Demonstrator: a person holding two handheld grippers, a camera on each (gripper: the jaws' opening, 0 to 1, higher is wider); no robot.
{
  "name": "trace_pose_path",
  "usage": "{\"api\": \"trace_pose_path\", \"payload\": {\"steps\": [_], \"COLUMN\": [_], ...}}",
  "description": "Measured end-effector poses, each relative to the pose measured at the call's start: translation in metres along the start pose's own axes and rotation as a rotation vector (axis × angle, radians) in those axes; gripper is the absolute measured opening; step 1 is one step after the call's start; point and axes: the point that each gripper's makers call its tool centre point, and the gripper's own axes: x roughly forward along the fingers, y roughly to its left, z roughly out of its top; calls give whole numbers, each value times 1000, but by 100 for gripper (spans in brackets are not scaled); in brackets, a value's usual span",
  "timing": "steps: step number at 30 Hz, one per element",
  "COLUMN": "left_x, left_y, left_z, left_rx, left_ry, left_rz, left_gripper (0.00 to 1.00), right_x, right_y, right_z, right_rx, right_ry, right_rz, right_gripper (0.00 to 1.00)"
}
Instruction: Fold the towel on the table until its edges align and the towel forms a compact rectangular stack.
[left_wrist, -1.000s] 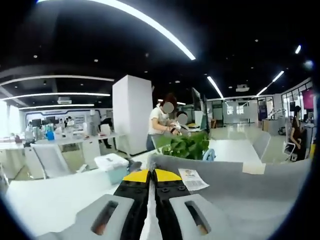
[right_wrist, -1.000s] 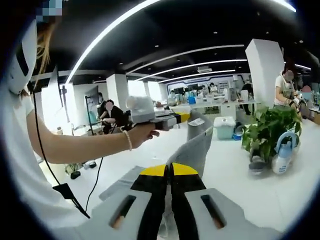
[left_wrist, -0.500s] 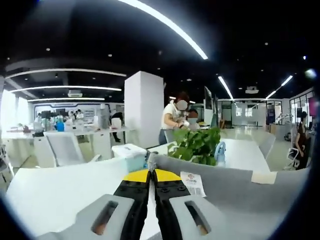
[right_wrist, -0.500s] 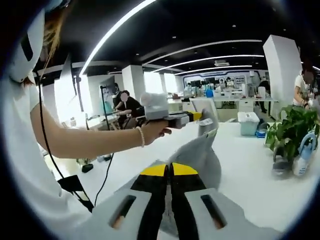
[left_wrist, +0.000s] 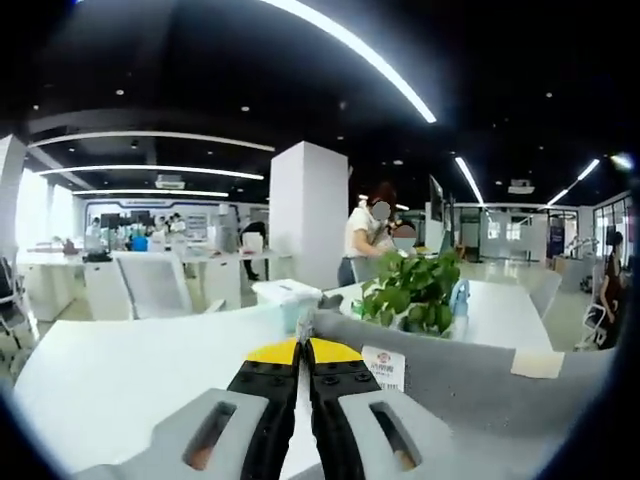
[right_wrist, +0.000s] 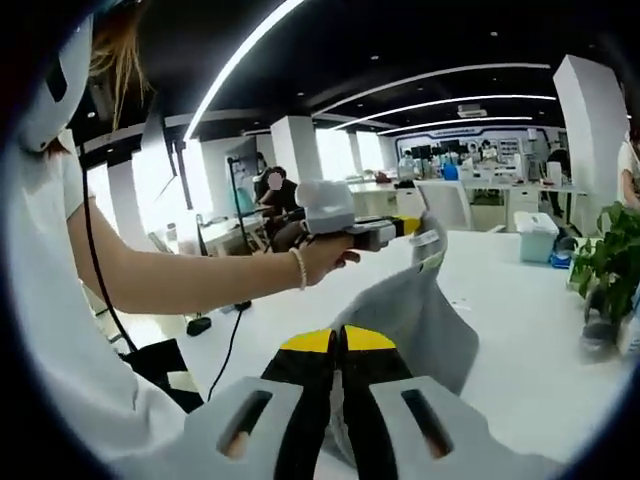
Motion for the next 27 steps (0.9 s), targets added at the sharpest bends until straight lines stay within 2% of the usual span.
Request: {"api": "trace_pose_path", "payload": {"steps": [7, 20, 27], "left_x": [-16, -34, -43], "left_y": [18, 38, 49], "left_z": [-11, -29, -42], "left_rx": [-14, -11, -37], "left_ry": [0, 10, 16], "left_rz": [27, 20, 3], "left_gripper": [3, 3, 3], "right_x": [17, 42, 58], "right_y": [17, 41, 54], "right_z": [-2, -17, -29], "right_rx": [-38, -46, -82], "right_ry": [31, 85, 143], "right_rz": [44, 110, 147], "right_gripper": [0, 0, 0]}}
